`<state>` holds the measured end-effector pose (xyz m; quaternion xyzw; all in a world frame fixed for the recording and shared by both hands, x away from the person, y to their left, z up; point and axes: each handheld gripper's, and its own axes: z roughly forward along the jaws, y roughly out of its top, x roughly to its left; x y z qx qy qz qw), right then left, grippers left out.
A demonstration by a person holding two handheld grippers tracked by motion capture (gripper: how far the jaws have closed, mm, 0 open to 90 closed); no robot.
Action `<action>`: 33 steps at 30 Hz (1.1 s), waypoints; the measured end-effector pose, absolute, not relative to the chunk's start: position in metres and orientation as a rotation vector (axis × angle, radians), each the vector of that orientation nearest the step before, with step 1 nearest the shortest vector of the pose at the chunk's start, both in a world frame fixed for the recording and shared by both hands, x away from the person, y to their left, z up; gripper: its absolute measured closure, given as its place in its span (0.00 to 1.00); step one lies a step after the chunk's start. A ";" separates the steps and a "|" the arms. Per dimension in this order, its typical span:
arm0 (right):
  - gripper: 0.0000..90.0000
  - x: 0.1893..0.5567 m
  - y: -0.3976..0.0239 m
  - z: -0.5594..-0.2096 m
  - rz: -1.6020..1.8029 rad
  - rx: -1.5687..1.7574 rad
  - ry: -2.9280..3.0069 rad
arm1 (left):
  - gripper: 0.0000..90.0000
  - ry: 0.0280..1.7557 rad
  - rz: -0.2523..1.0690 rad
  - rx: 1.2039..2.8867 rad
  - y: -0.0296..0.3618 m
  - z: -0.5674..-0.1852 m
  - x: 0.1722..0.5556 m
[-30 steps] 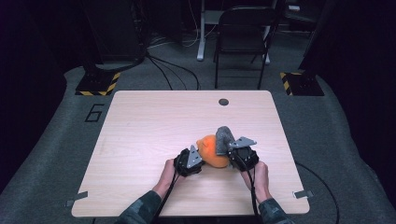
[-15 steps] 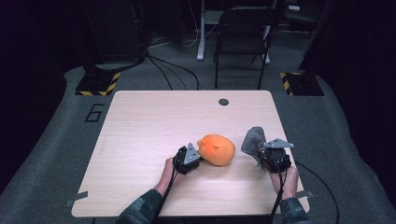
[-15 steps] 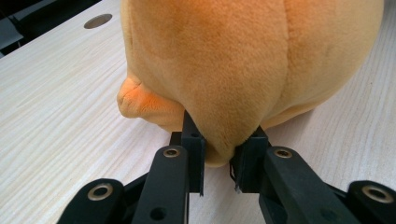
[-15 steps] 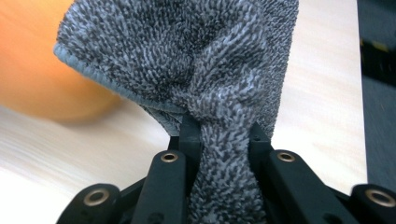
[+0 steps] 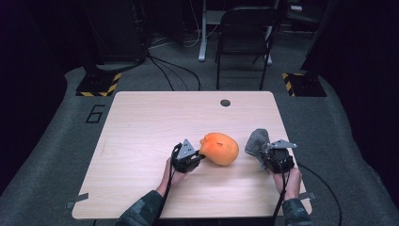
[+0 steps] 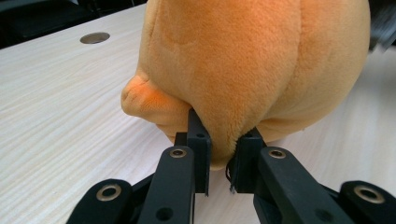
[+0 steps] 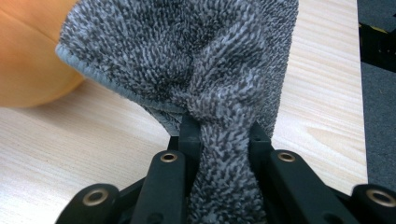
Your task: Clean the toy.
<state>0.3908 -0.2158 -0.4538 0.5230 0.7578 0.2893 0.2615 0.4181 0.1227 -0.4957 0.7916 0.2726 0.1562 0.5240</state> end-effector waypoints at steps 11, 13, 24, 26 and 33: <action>0.83 0.389 -0.210 -0.450 0.797 1.387 2.064 | 0.89 0.785 0.183 1.855 0.122 -0.480 0.410; 0.83 0.389 -0.210 -0.450 0.795 1.376 2.066 | 0.89 0.815 0.148 1.859 0.121 -0.483 0.410; 0.83 0.386 -0.194 -0.436 0.859 1.322 2.076 | 0.88 0.909 0.069 1.894 0.123 -0.503 0.420; 0.83 0.384 -0.188 -0.431 0.883 1.299 2.078 | 0.88 0.913 0.066 1.890 0.123 -0.503 0.420; 0.83 0.374 -0.154 -0.408 0.947 1.150 2.127 | 0.87 0.917 0.073 1.900 0.122 -0.504 0.419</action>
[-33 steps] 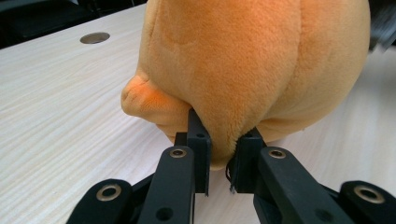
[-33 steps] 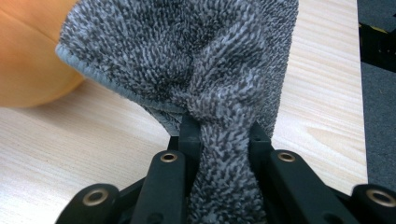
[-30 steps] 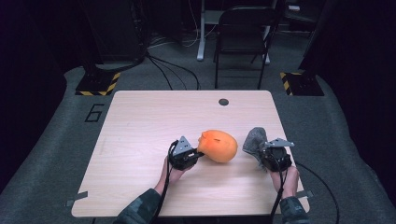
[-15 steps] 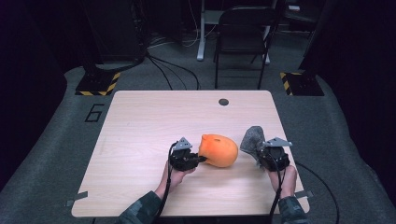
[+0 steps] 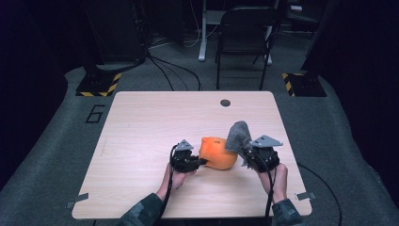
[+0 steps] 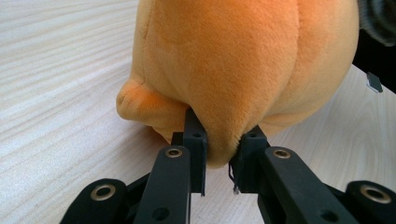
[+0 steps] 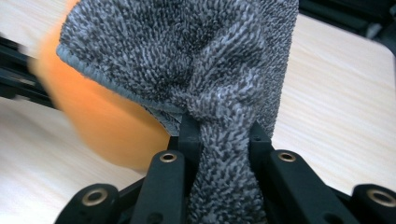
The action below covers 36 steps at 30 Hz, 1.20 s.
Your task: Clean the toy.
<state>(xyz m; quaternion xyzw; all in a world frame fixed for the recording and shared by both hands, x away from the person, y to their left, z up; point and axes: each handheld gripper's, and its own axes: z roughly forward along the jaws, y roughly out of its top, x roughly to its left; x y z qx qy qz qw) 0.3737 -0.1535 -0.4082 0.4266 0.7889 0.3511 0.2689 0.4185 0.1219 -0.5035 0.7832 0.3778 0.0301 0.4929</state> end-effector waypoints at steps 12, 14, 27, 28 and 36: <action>0.83 0.374 -0.081 -0.416 0.841 0.952 2.231 | 0.86 0.917 0.080 1.916 0.121 -0.506 0.418; 0.83 0.376 -0.085 -0.418 0.846 0.967 2.228 | 0.86 0.909 0.091 1.921 0.120 -0.505 0.417; 0.83 0.392 -0.137 -0.442 0.800 1.179 2.204 | 0.86 0.903 0.086 1.914 0.119 -0.506 0.418; 0.83 0.394 -0.140 -0.445 0.787 1.191 2.204 | 0.86 0.904 0.085 1.913 0.119 -0.506 0.418; 0.83 0.388 -0.146 -0.429 0.827 1.183 2.160 | 0.86 0.915 0.078 1.904 0.120 -0.506 0.419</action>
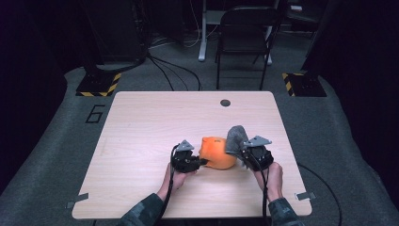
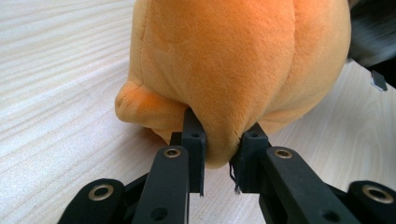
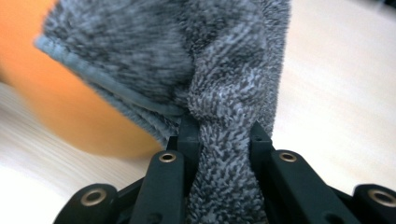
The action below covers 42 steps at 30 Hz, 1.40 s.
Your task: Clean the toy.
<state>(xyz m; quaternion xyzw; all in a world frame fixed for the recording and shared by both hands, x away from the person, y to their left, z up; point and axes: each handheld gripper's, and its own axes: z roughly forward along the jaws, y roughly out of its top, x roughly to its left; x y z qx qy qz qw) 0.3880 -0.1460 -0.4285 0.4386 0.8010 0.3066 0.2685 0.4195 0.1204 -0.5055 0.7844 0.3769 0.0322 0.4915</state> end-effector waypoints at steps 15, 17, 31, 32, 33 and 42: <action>0.83 0.370 -0.100 -0.433 0.767 0.963 2.252 | 0.86 0.905 0.077 1.904 0.119 -0.506 0.420; 0.83 0.373 -0.109 -0.436 0.764 0.996 2.238 | 0.86 0.898 0.079 1.912 0.119 -0.506 0.419; 0.83 0.397 -0.156 -0.457 0.736 1.236 2.220 | 0.85 0.890 0.082 1.906 0.118 -0.505 0.419; 0.83 0.395 -0.157 -0.451 0.759 1.234 2.194 | 0.85 0.891 0.084 1.907 0.118 -0.505 0.419; 0.83 0.392 -0.157 -0.442 0.791 1.216 2.193 | 0.85 0.890 0.084 1.907 0.118 -0.505 0.419; 0.83 0.365 -0.092 -0.420 0.852 0.949 2.270 | 0.85 0.875 0.103 1.920 0.117 -0.505 0.418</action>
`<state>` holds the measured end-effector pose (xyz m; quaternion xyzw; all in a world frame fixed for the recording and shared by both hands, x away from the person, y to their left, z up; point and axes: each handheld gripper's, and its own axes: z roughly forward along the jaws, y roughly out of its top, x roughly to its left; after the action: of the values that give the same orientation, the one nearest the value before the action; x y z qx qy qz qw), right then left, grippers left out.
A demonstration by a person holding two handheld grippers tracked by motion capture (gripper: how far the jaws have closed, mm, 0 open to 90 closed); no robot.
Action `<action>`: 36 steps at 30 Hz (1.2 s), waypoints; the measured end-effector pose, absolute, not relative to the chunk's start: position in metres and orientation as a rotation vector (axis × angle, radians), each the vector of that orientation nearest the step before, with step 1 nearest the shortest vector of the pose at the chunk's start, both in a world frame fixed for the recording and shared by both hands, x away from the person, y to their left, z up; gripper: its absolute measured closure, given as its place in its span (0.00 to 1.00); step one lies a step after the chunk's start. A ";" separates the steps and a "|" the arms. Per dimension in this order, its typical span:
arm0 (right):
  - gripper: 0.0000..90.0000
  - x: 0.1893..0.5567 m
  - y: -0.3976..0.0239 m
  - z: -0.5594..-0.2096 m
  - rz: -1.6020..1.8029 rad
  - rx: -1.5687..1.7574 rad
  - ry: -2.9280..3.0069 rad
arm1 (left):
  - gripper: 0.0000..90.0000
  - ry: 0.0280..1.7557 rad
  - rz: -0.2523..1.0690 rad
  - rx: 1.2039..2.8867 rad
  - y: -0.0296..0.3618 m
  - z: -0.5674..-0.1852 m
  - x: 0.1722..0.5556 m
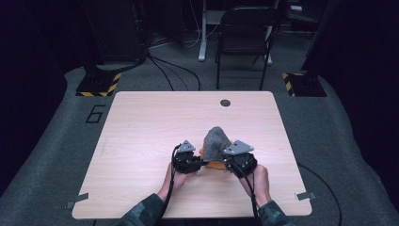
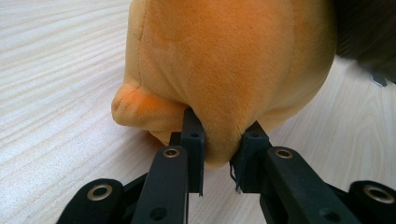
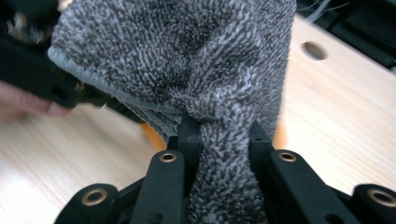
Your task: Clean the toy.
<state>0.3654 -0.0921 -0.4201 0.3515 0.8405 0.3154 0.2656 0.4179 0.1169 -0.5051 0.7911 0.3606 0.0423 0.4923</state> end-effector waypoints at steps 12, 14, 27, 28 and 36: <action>0.83 0.376 -0.110 -0.437 0.782 0.999 2.252 | 0.85 0.857 0.112 1.929 0.116 -0.506 0.419; 0.83 0.379 -0.117 -0.439 0.769 1.027 2.250 | 0.85 0.862 0.112 1.923 0.115 -0.506 0.419; 0.83 0.405 -0.155 -0.474 0.660 1.240 2.256 | 0.85 0.849 0.099 1.923 0.115 -0.506 0.420; 0.83 0.408 -0.156 -0.479 0.639 1.253 2.265 | 0.85 0.851 0.098 1.920 0.115 -0.506 0.420; 0.83 0.402 -0.166 -0.458 0.685 1.286 2.196 | 0.85 0.874 0.094 1.920 0.118 -0.506 0.420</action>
<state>0.4019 -0.1663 -0.4579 0.4725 0.8066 0.2516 0.2505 0.4204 0.1183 -0.5060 0.7914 0.3601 0.0387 0.4924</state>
